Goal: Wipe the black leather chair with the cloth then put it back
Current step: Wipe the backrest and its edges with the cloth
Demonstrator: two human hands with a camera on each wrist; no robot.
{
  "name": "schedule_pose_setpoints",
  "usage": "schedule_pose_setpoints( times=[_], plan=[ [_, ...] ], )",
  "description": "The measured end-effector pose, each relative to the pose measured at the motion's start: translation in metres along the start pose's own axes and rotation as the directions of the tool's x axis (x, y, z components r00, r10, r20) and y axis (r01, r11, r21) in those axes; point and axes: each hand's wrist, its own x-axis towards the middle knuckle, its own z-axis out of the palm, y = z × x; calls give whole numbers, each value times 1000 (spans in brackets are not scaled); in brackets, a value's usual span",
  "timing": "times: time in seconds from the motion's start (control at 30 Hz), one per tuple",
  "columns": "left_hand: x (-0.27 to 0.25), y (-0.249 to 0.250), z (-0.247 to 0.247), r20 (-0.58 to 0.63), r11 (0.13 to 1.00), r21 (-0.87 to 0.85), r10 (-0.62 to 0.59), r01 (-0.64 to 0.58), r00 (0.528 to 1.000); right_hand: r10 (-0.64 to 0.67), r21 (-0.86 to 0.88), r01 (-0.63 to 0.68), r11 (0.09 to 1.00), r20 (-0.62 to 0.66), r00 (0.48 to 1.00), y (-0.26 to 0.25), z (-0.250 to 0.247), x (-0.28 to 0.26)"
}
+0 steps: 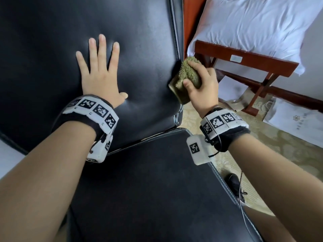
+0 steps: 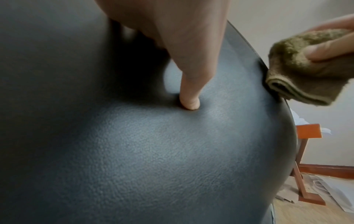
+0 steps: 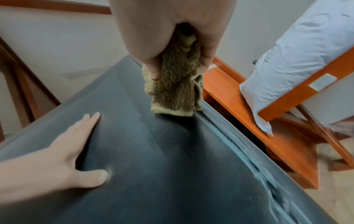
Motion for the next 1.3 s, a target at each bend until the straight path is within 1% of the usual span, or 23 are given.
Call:
schedule_pose_setpoints(
  times=[0.03,0.1,0.17,0.27,0.37,0.43,0.5,0.6,0.67,0.7,0.77,0.83,0.93,0.97,1.03,1.07,1.1,1.13,1.17,1.2,1.23,1.27,1.3],
  plan=[
    [-1,0,0,0,1000,4,3,-3,1000,-34,-16,34,999,13,999,-1,3,4],
    [-1,0,-1,-4,1000,3,6,-6,1000,-63,-62,69,996,95,994,2,11,5],
    [0,0,-1,-5,1000,-3,5,-5,1000,-46,-75,58,996,155,987,12,17,-4],
    [1,0,0,-12,1000,-4,3,-4,1000,-41,-123,67,990,202,979,33,14,-22],
    [2,1,2,-23,1000,-8,8,-9,1000,65,-217,-2,976,285,956,47,8,-36],
    [1,2,2,-23,1000,-11,4,-4,1000,117,-250,-37,967,314,942,50,8,-44],
    [1,2,1,-19,1000,-2,-2,2,1000,105,-236,-35,971,292,951,49,7,-47],
    [0,1,0,-11,1000,9,-2,2,1000,-2,-142,28,989,174,985,38,8,-41],
    [0,2,-1,-15,1000,8,0,0,1000,-54,-110,66,992,116,992,29,12,-30],
    [0,2,-1,-17,1000,9,0,0,1000,-56,-102,67,992,108,993,25,16,-25],
    [-1,2,-1,-17,1000,12,-1,1,1000,-17,-85,27,996,124,992,24,23,-22],
    [-1,1,-1,-14,1000,13,0,0,1000,27,-77,-15,997,152,988,31,26,-30],
    [0,1,-1,-16,1000,11,5,-5,1000,82,-139,-53,989,219,972,46,24,-52],
    [0,1,-1,-17,1000,6,5,-5,1000,122,-193,-71,979,266,956,51,22,-58],
    [0,1,0,-20,1000,-5,5,-5,1000,238,-355,-98,930,376,895,61,18,-66],
    [0,1,0,-21,1000,-8,5,-5,1000,286,-405,-109,908,406,868,66,16,-69],
    [0,1,0,-21,1000,-7,6,-6,1000,310,-410,-135,902,399,863,69,13,-72],
    [0,0,0,-21,1000,-4,6,-6,1000,307,-376,-165,912,357,883,71,10,-72],
    [0,0,0,-22,1000,-1,5,-5,1000,276,-316,-180,931,289,917,71,7,-71],
    [0,1,0,-22,1000,-1,5,-5,1000,219,-247,-165,955,211,953,68,5,-68],
    [0,1,0,-22,1000,-3,4,-4,1000,139,-184,-112,976,140,980,62,4,-64],
    [0,1,1,-22,1000,-4,4,-4,1000,41,-136,-29,990,86,995,55,5,-59],
    [0,2,1,-23,1000,-3,3,-3,1000,-51,-104,57,993,54,997,48,7,-53]
  ],
)
